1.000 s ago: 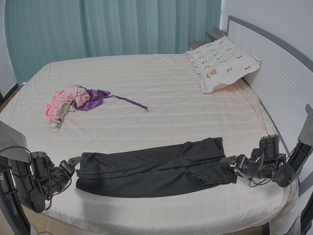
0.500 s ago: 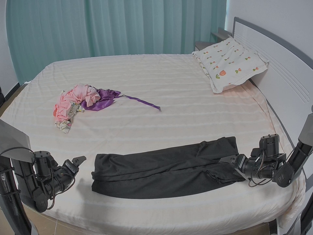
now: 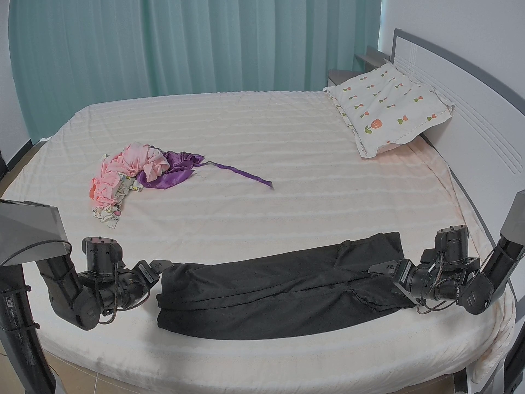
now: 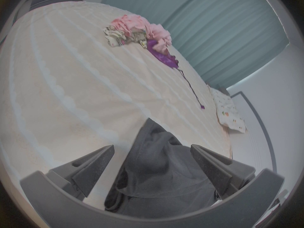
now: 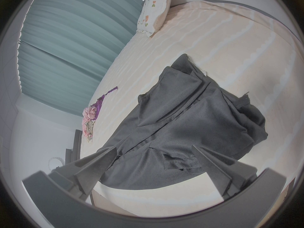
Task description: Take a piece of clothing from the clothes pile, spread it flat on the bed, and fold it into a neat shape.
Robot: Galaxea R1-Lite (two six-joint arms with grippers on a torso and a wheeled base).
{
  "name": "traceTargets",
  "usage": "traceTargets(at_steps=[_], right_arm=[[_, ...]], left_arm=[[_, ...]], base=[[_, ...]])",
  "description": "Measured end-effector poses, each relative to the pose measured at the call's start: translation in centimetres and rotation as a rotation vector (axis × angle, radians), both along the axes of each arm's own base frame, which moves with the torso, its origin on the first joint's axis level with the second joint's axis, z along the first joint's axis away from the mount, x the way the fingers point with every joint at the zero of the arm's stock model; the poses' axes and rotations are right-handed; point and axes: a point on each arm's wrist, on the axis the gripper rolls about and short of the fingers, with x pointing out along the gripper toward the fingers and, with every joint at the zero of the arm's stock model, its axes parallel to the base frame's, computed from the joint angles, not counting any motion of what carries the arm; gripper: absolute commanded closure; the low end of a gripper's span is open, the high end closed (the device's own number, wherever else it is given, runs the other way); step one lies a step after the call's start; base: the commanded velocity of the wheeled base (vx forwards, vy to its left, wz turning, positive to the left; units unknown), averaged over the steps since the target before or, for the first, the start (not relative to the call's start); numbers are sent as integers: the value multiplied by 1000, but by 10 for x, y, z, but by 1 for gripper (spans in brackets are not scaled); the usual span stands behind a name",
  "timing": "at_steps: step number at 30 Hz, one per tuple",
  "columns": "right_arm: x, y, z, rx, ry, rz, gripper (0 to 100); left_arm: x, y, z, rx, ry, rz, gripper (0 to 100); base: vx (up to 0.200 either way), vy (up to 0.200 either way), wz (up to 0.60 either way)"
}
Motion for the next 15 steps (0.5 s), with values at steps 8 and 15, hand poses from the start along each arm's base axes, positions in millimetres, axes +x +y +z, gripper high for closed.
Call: traceTargets(at_steps=[8, 15], right_arm=[[-1, 2, -2, -3, 8, 9, 0], [-4, 5, -4, -7, 16, 23, 0]], left_arm=[[10, -23, -3, 68, -5, -106, 0], [1, -24, -9, 90, 35, -103, 0]], base=[[0, 0, 0], [0, 0, 0]])
